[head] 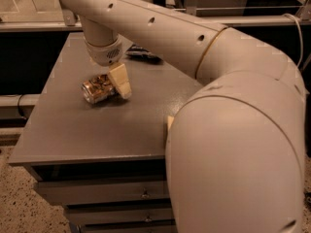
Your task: Place orange can upright
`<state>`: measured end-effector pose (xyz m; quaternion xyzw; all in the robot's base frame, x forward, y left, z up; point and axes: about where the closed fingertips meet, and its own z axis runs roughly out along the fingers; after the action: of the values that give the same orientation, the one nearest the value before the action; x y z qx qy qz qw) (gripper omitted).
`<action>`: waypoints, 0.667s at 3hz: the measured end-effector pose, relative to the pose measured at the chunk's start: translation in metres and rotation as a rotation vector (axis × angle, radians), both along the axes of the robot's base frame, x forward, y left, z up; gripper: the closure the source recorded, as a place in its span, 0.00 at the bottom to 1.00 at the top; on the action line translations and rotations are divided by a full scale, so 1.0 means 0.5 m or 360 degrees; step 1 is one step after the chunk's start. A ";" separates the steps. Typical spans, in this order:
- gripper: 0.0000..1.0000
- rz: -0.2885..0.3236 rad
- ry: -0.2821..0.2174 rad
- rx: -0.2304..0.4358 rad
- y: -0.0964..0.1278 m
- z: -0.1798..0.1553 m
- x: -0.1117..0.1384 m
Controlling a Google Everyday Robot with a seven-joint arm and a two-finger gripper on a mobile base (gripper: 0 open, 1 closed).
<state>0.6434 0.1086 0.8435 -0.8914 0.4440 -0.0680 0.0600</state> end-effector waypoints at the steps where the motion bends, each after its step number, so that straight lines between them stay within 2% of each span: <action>1: 0.43 -0.0064 0.0081 -0.0003 0.007 0.001 0.005; 2: 0.66 -0.0095 0.0107 0.0008 0.011 0.005 0.009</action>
Offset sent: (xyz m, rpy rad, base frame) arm -0.0009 0.0003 0.0095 -0.0122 0.1097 -0.0878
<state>0.6479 0.1141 0.8462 -0.8794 0.4723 -0.0385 0.0452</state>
